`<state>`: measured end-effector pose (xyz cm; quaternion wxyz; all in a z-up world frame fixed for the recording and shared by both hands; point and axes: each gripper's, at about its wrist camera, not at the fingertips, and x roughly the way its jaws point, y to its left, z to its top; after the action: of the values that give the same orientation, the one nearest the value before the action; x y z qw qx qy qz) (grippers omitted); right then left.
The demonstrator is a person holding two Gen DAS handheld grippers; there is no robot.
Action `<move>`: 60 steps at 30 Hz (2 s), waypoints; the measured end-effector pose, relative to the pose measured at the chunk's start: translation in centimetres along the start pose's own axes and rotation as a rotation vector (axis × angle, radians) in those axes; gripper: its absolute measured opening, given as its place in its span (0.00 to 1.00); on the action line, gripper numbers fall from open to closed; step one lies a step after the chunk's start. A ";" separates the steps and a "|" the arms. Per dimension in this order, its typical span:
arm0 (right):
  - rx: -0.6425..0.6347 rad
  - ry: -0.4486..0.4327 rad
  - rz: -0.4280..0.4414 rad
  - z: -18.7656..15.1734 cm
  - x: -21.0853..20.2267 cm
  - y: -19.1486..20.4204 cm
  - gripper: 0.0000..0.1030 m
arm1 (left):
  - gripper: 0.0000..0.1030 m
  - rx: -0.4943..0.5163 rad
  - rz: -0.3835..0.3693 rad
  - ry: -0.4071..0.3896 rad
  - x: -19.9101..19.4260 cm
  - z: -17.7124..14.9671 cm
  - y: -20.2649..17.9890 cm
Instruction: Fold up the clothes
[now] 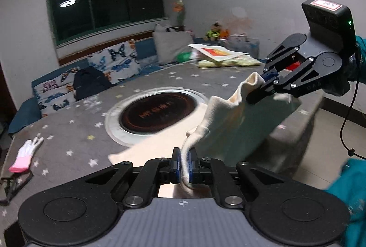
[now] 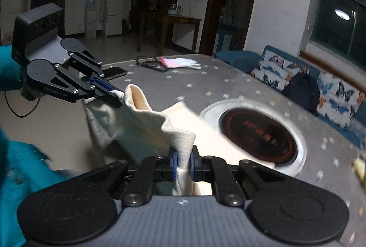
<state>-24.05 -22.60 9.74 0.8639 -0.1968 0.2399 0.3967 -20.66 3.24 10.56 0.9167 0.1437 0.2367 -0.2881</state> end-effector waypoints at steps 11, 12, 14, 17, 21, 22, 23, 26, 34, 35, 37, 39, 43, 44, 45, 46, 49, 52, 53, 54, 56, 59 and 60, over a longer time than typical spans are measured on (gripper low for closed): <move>-0.046 0.078 -0.014 3.3 12.1 -7.6 0.09 | 0.09 -0.155 0.076 0.119 9.9 0.7 7.8; -0.021 0.087 -0.023 3.1 13.4 -8.0 0.10 | 0.10 -0.175 0.083 0.135 10.9 0.5 8.5; 0.032 0.108 -0.042 2.6 15.9 -8.8 0.15 | 0.11 -0.217 0.093 0.156 12.2 0.2 9.6; 0.122 0.123 -0.084 0.8 18.5 -9.4 0.22 | 0.12 -0.264 0.137 0.174 13.4 -0.3 11.2; 0.209 0.080 -0.118 -0.4 17.5 -9.8 0.34 | 0.12 -0.331 0.208 0.180 13.1 -1.0 13.2; 0.218 0.066 -0.127 -0.7 16.7 -9.6 0.38 | 0.12 -0.350 0.223 0.176 12.6 -1.2 13.6; 0.219 0.056 -0.136 -1.1 15.7 -9.3 0.38 | 0.12 -0.361 0.234 0.166 12.1 -1.2 13.7; 0.249 0.044 -0.149 -2.2 13.2 -9.3 0.37 | 0.13 -0.371 0.221 0.120 10.0 -0.9 12.6; 0.415 0.070 -0.158 -5.8 12.2 -10.3 0.36 | 0.14 -0.352 0.035 0.107 9.7 -0.6 7.7; 0.421 0.081 -0.167 -5.9 12.3 -10.5 0.33 | 0.14 -0.346 0.034 0.118 10.1 -0.7 7.4; 0.423 0.100 -0.184 -6.2 12.3 -10.7 0.32 | 0.14 -0.346 0.077 0.157 11.3 -1.5 7.8; 0.419 0.099 -0.193 -5.9 12.1 -10.8 0.32 | 0.14 -0.359 0.125 0.179 11.6 -2.3 8.8; 0.391 0.069 -0.207 -4.6 11.6 -10.7 0.32 | 0.14 -0.432 0.133 0.154 10.7 -2.8 10.7; 0.383 0.059 -0.202 -4.2 11.7 -10.7 0.32 | 0.14 -0.431 0.135 0.143 10.6 -2.6 10.7; 0.375 0.049 -0.198 -3.7 11.7 -10.6 0.32 | 0.13 -0.431 0.137 0.133 10.5 -2.4 10.7; 0.369 0.045 -0.188 -3.5 12.2 -10.5 0.32 | 0.13 -0.430 0.136 0.122 10.4 -2.1 10.7; 0.352 0.038 -0.153 -2.7 14.3 -9.9 0.32 | 0.14 -0.401 0.097 0.108 11.2 -1.1 9.8; 0.338 0.043 -0.143 -2.1 16.3 -9.6 0.32 | 0.14 -0.356 0.080 0.119 12.9 -0.3 9.0; 0.335 0.051 -0.142 -2.0 17.0 -9.5 0.32 | 0.14 -0.345 0.081 0.127 13.6 -0.2 9.0; 0.334 0.063 -0.143 -2.0 17.6 -9.5 0.32 | 0.14 -0.335 0.089 0.137 14.3 -0.2 9.1; 0.327 0.085 -0.156 -2.1 18.4 -9.5 0.32 | 0.14 -0.315 0.121 0.159 15.7 -0.3 9.3; 0.326 0.096 -0.173 -1.9 18.7 -9.6 0.33 | 0.15 -0.333 0.155 0.166 16.4 -0.1 10.0; 0.330 0.093 -0.182 -1.7 18.4 -9.6 0.33 | 0.15 -0.342 0.158 0.160 16.3 0.0 10.1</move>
<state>-6.48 -18.48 -0.74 0.9047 -0.0916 0.3226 0.2629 -2.88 3.79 3.40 0.9258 0.0266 0.3423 -0.1585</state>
